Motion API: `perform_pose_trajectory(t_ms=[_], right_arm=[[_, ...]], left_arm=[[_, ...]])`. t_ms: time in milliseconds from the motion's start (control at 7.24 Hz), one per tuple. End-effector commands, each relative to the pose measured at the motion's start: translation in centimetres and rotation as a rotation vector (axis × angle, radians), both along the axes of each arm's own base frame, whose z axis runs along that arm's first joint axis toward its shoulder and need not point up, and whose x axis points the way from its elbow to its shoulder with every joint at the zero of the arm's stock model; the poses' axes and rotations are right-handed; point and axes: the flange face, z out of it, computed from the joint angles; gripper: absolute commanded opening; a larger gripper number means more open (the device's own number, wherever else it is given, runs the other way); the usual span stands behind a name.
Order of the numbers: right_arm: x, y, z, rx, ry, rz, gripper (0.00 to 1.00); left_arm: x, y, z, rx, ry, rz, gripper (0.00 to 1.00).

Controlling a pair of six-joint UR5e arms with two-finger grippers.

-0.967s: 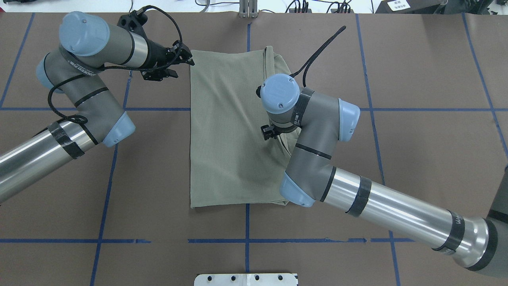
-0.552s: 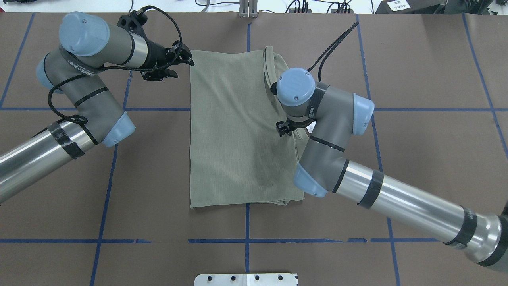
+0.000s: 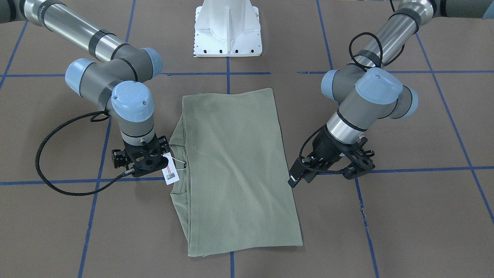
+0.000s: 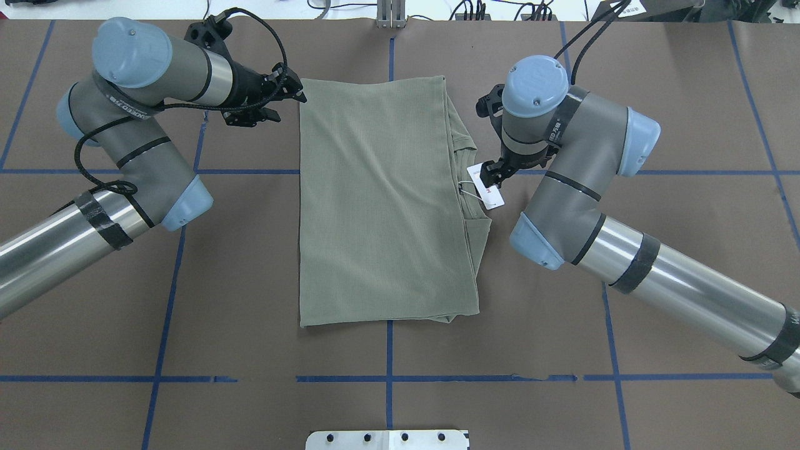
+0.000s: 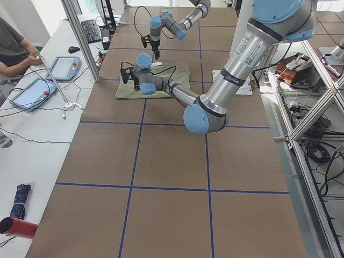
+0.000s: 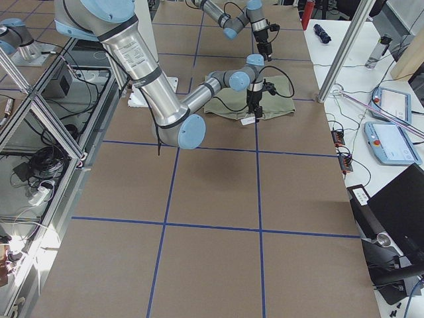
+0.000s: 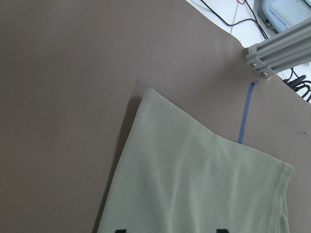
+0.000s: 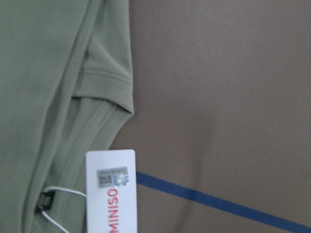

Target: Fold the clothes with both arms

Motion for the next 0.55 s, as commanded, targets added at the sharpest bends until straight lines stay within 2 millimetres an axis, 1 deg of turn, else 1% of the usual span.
perform_pose_trajectory(t_ms=[0, 138, 276, 414], right_arm=[[-3.2, 3.6, -3.4, -0.109, -0.163, 0.213, 1.00], [-4.4, 8.0, -4.7, -0.202, -0.242, 0.344, 1.00], [-5.5, 11.2, -5.0, -0.238, -0.271, 0.456, 1.00], [-6.0, 14.8, -4.9, -0.298, -0.305, 0.541, 0.99]], left_arm=[[-0.9, 0.9, -0.2, 0.013, 0.012, -0.001, 0.69], [-1.5, 1.7, 0.2, 0.016, 0.015, 0.002, 0.69], [-1.6, 1.8, 0.3, 0.016, 0.015, 0.002, 0.69], [-1.7, 1.9, 0.2, 0.019, 0.017, 0.002, 0.69]])
